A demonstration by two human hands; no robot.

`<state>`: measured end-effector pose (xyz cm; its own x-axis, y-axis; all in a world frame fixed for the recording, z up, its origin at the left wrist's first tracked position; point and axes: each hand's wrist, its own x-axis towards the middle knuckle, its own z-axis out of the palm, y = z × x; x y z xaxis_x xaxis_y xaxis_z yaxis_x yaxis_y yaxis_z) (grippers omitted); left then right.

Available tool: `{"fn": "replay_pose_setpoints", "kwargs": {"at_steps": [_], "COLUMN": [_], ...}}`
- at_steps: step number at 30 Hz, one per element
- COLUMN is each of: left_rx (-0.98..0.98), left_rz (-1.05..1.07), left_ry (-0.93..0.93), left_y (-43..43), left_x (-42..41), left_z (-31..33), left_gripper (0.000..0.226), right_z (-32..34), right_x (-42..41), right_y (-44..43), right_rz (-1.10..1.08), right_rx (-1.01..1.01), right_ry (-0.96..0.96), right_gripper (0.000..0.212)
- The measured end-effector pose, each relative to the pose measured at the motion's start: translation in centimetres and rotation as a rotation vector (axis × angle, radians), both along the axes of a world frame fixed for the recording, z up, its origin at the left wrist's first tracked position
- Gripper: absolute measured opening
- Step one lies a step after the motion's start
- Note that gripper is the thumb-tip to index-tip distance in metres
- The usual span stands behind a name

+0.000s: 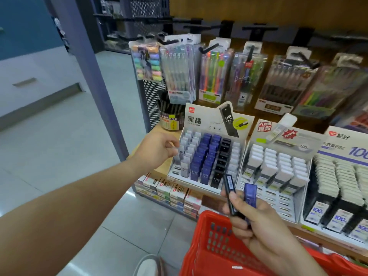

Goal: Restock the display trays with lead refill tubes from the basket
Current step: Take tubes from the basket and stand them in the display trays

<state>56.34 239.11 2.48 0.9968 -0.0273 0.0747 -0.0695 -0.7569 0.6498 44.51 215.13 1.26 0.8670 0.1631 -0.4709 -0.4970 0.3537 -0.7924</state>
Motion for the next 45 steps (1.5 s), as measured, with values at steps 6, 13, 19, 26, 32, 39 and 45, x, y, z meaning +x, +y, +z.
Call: {"fn": "replay_pose_setpoints", "kwargs": {"at_steps": [6,13,19,26,32,39,45], "left_rx": [0.051,0.271,0.248,-0.321,-0.397,-0.435,0.105], "left_rz": [-0.072,-0.152,-0.03,-0.187,-0.379,-0.277,0.069], "left_ry": [-0.058,-0.168,-0.11,0.104,0.227,0.174,-0.192], "left_y": [-0.3,-0.8,-1.4,-6.3,-10.9,-9.7,-0.5], "left_x": [-0.1,0.2,0.0,-4.3,-8.9,-9.5,-2.7], "left_z": [-0.8,-2.0,-0.6,6.1,4.1,3.1,1.2], "left_gripper": [0.016,0.013,0.014,0.014,0.013,0.011,0.014], "right_z": [-0.1,0.0,0.1,1.3,2.7,2.7,2.3], "right_x": [-0.1,-0.1,-0.5,-0.8,-1.0,-1.6,-0.6], "right_y": [-0.5,-0.4,-0.6,-1.9,-2.3,-2.2,-1.6], "right_rz": [0.013,-0.046,-0.074,-0.09,-0.188,-0.102,-0.088], "right_rx": [0.082,0.084,0.021,-0.095,0.033,-0.162,-0.163], "right_ry": [0.005,-0.012,-0.036,-0.074,-0.073,-0.044,-0.045], "right_gripper": [0.035,0.032,0.035,0.022,0.019,0.017,0.019]}}
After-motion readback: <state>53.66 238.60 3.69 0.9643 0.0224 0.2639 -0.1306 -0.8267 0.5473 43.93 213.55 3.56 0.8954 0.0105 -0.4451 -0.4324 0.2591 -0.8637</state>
